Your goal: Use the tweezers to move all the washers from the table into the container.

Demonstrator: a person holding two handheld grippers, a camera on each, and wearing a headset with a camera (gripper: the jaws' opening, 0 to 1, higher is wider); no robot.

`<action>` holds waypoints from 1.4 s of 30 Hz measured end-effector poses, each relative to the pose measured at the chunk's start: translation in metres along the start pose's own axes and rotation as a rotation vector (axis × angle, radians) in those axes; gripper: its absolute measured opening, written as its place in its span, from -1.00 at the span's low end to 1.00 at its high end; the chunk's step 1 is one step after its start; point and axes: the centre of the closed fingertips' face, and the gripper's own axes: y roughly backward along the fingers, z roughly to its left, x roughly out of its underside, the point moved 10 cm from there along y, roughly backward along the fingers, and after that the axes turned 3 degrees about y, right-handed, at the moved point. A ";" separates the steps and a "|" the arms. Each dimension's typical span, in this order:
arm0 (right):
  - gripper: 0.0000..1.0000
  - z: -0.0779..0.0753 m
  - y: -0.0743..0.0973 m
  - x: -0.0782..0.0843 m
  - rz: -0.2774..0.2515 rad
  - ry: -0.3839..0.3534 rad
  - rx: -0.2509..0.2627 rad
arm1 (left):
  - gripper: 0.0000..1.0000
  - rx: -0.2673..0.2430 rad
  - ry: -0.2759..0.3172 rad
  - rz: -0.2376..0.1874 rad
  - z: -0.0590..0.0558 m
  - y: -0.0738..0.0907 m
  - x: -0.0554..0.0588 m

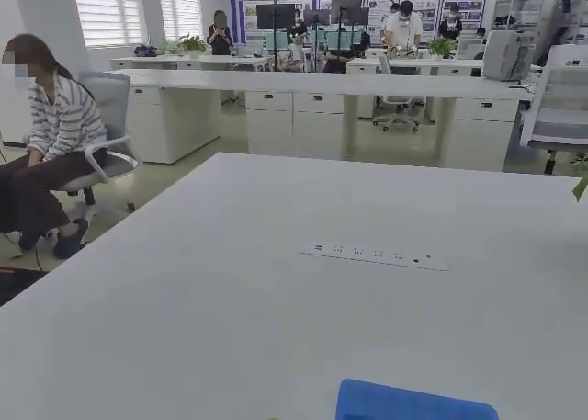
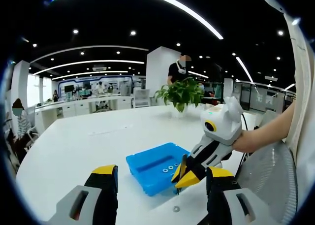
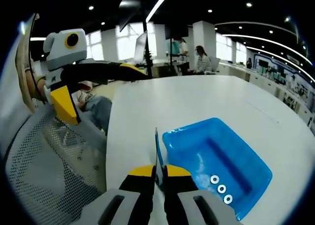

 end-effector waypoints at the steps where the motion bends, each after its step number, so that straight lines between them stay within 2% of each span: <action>1: -0.95 0.000 0.000 0.000 -0.004 -0.008 0.002 | 0.47 0.000 0.000 0.001 0.000 0.000 0.000; 5: -0.95 0.002 0.003 0.001 -0.030 -0.114 -0.033 | 0.47 -0.001 -0.001 0.001 0.000 0.000 0.000; 8: -0.95 0.001 0.007 -0.002 -0.044 -0.138 -0.041 | 0.47 -0.001 0.000 -0.001 0.000 0.000 0.000; 14: -0.95 -0.002 0.019 -0.014 -0.108 -0.210 -0.069 | 0.47 -0.001 -0.003 -0.001 0.000 0.000 0.000; 28: -0.94 -0.016 0.035 -0.047 -0.198 -0.223 -0.083 | 0.47 -0.001 0.001 -0.004 0.001 0.001 -0.001; 38: -0.94 -0.038 0.039 -0.060 -0.244 -0.248 -0.040 | 0.48 0.002 -0.002 -0.004 0.001 0.001 -0.001; 42: -0.94 -0.048 0.037 -0.062 -0.235 -0.257 -0.016 | 0.48 0.001 -0.004 -0.005 0.000 0.001 -0.001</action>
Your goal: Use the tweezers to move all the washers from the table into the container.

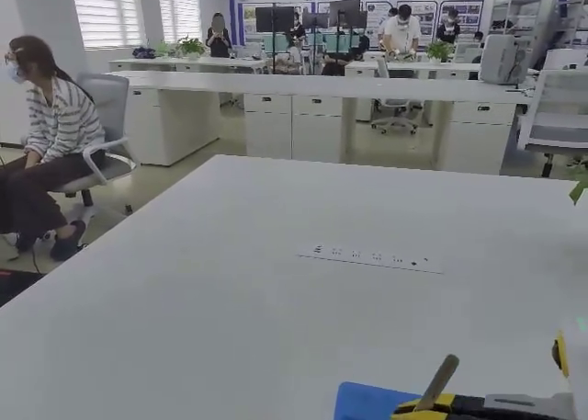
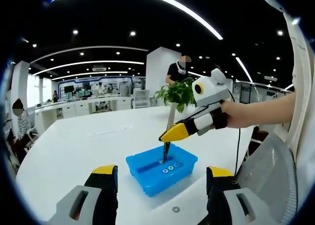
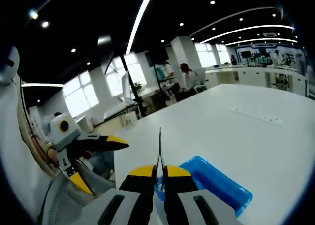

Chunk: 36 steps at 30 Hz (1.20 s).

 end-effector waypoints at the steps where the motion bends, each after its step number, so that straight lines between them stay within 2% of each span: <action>1: -0.94 -0.002 -0.001 0.000 0.004 0.000 0.008 | 0.48 -0.001 -0.001 -0.001 0.000 0.000 0.000; 7: -0.94 -0.019 -0.004 0.002 0.018 -0.048 0.050 | 0.48 -0.005 0.002 -0.005 0.000 0.001 0.000; 13: -0.94 -0.032 -0.010 0.011 0.053 -0.097 0.085 | 0.48 -0.008 -0.002 0.000 0.000 0.001 0.001; 27: -0.94 -0.047 -0.029 0.027 0.141 -0.096 0.087 | 0.48 -0.022 0.006 -0.001 0.002 0.002 0.001; 36: -0.94 -0.051 -0.032 0.037 0.187 -0.092 0.093 | 0.48 -0.026 0.006 -0.002 0.002 0.002 0.001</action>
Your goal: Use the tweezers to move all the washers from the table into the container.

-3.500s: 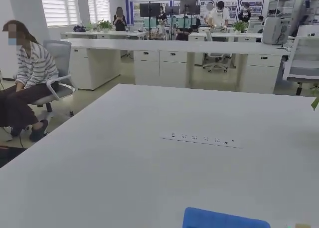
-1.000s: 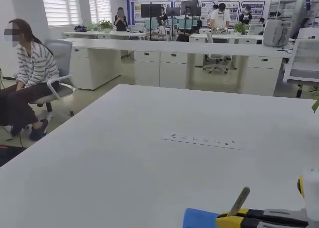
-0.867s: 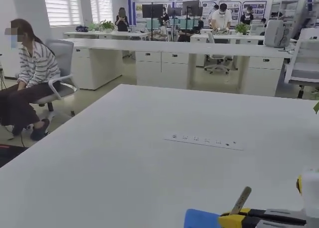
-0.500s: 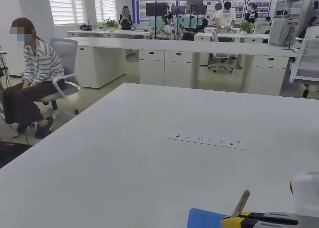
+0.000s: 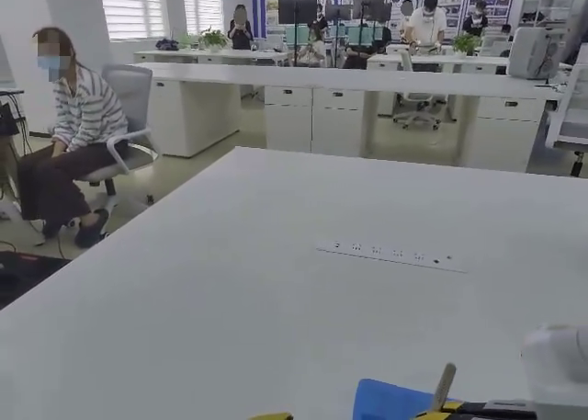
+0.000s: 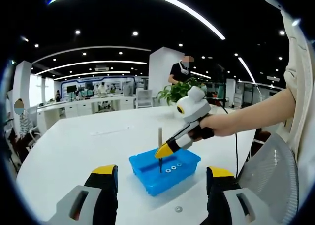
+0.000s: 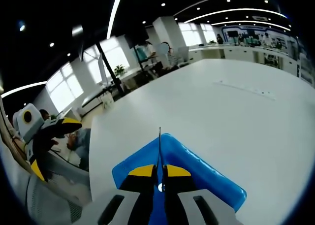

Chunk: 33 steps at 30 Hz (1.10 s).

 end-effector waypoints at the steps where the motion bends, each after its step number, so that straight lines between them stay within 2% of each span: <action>1: -0.94 -0.001 0.000 0.001 0.006 -0.001 0.002 | 0.48 0.000 0.000 0.000 0.000 0.000 0.000; 9: -0.94 -0.001 -0.003 0.004 0.021 0.003 0.003 | 0.48 0.001 0.000 0.000 0.000 0.000 0.000; 20: -0.93 0.000 -0.006 0.006 0.051 0.049 0.007 | 0.48 -0.003 0.001 -0.003 0.001 0.000 -0.001; 27: -0.92 0.000 -0.003 0.004 0.039 0.060 0.018 | 0.48 -0.004 0.001 -0.005 0.001 0.000 -0.002; 33: -0.92 0.006 0.005 -0.005 -0.008 0.066 0.019 | 0.48 -0.004 0.001 -0.007 0.001 0.000 -0.002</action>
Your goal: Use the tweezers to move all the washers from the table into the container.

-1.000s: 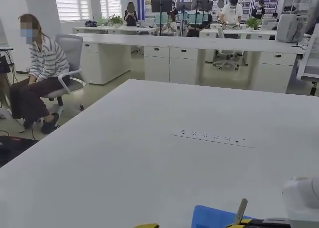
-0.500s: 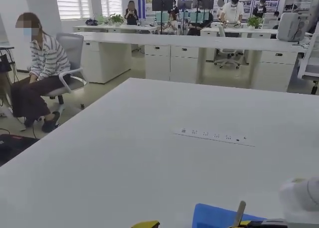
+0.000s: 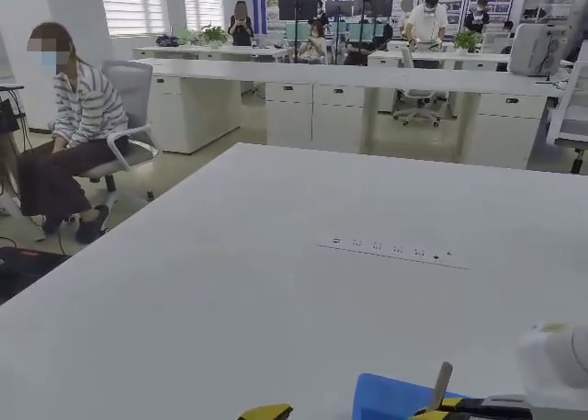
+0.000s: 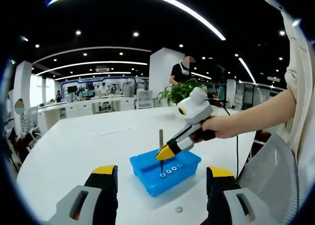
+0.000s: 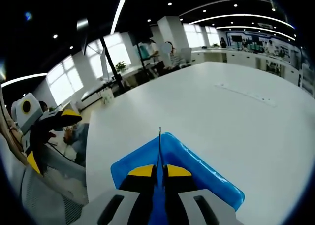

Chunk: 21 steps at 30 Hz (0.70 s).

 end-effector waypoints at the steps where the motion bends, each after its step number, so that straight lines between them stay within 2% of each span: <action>1: -0.92 0.001 0.001 -0.002 -0.009 -0.001 0.001 | 0.48 0.000 0.000 0.001 0.000 0.000 0.000; 8: -0.92 0.016 0.014 -0.012 -0.066 0.019 -0.016 | 0.49 0.002 0.010 -0.015 0.000 0.001 -0.001; 10: -0.92 0.023 0.018 -0.014 -0.085 0.023 -0.024 | 0.50 0.004 0.018 -0.045 0.000 0.002 -0.003; 12: -0.92 0.027 0.021 -0.015 -0.097 0.024 -0.032 | 0.50 0.001 0.028 -0.036 0.000 0.002 -0.002; 18: -0.92 0.041 0.027 -0.017 -0.116 0.031 -0.060 | 0.50 0.003 0.022 -0.034 -0.001 0.002 -0.002; 21: -0.92 0.051 0.026 -0.014 -0.111 0.030 -0.097 | 0.51 0.004 0.029 -0.052 -0.001 0.003 -0.004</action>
